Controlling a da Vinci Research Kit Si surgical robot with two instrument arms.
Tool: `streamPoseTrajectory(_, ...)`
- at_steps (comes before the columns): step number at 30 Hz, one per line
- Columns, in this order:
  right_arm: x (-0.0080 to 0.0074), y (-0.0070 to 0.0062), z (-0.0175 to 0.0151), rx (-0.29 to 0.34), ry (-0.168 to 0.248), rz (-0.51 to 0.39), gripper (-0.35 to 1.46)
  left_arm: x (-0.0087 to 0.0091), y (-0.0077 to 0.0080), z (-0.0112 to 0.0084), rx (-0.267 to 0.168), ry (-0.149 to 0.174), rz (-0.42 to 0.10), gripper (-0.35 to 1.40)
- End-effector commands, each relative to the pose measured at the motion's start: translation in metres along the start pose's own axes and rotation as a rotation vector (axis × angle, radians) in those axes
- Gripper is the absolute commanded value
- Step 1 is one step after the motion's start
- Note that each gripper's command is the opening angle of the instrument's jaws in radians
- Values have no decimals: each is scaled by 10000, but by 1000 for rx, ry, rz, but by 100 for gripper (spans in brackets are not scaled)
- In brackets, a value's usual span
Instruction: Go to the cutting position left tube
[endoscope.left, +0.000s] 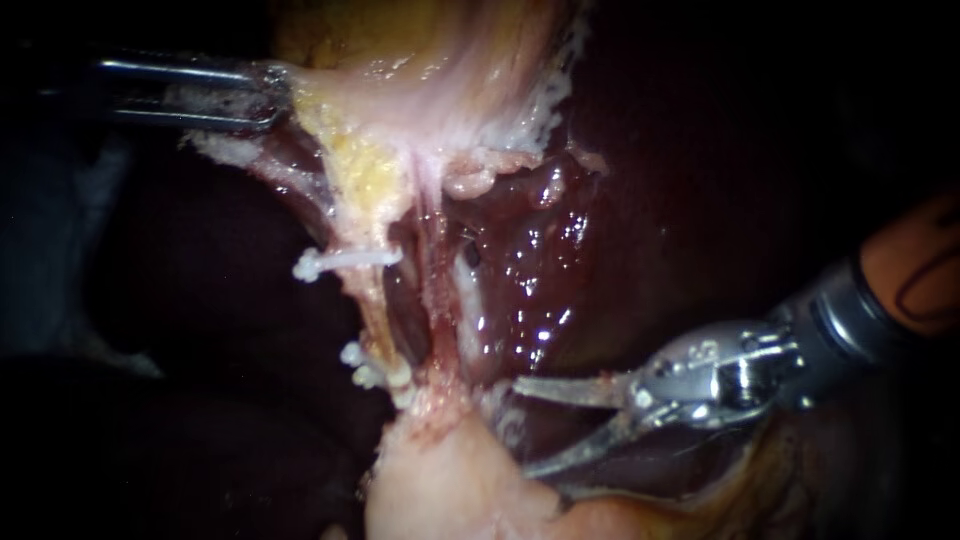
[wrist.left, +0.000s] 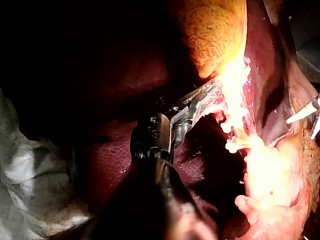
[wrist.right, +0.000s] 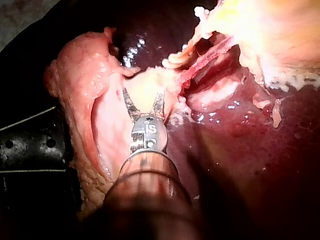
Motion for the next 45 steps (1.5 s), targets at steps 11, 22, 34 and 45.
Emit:
streamPoseTrajectory(11,29,40,30,-23,58,45,143,-1,0,2,5,3,1,-35)
streamPoseTrajectory(22,18,82,50,-29,62,72,143,-1,1,2,5,3,0,-35)
streamPoseTrajectory(34,4,102,69,41,78,48,143,-2,1,3,3,2,1,-35)
streamPoseTrajectory(45,29,105,116,42,99,39,140,-2,1,4,4,2,1,-35)
